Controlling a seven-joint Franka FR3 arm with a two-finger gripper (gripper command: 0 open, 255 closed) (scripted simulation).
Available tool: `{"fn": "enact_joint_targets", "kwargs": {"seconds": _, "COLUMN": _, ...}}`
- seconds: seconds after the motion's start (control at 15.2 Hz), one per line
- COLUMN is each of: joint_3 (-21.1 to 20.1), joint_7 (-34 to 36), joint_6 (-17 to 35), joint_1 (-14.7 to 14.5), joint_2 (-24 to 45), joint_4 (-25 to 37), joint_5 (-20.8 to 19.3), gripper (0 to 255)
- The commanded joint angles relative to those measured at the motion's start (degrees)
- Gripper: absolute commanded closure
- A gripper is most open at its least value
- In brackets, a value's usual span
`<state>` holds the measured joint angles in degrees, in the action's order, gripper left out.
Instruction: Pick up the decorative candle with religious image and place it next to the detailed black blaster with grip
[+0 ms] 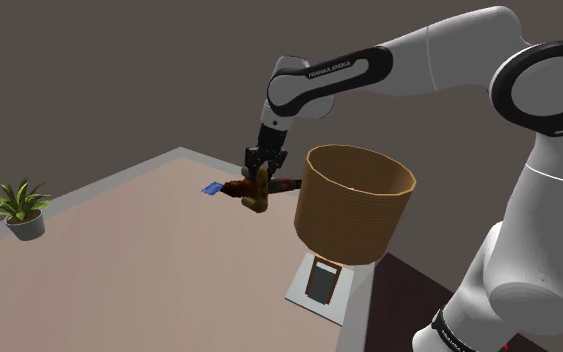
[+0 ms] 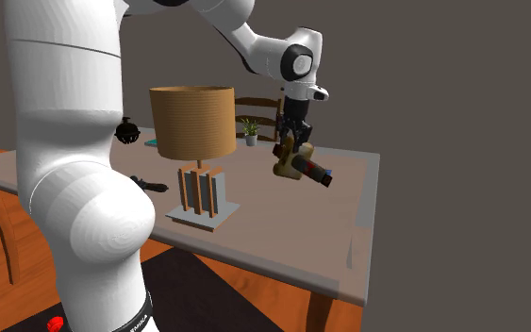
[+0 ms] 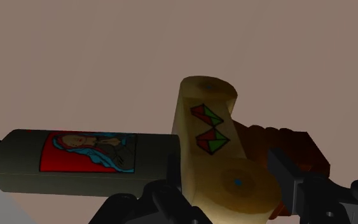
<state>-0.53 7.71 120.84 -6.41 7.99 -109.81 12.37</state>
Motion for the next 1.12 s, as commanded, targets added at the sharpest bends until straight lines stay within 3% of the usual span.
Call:
{"fn": "enact_joint_targets", "kwargs": {"seconds": 0.0, "joint_3": 0.0, "joint_7": 0.4, "joint_6": -1.5, "joint_1": 0.0, "joint_2": -0.6, "joint_4": 1.0, "joint_5": -0.2, "gripper": 255}}
{"fn": "enact_joint_targets", "kwargs": {"seconds": 1.06, "joint_3": 0.2, "joint_7": 2.6, "joint_6": -13.0, "joint_1": 0.2, "joint_2": -2.8, "joint_4": 10.5, "joint_5": -1.2, "gripper": 255}}
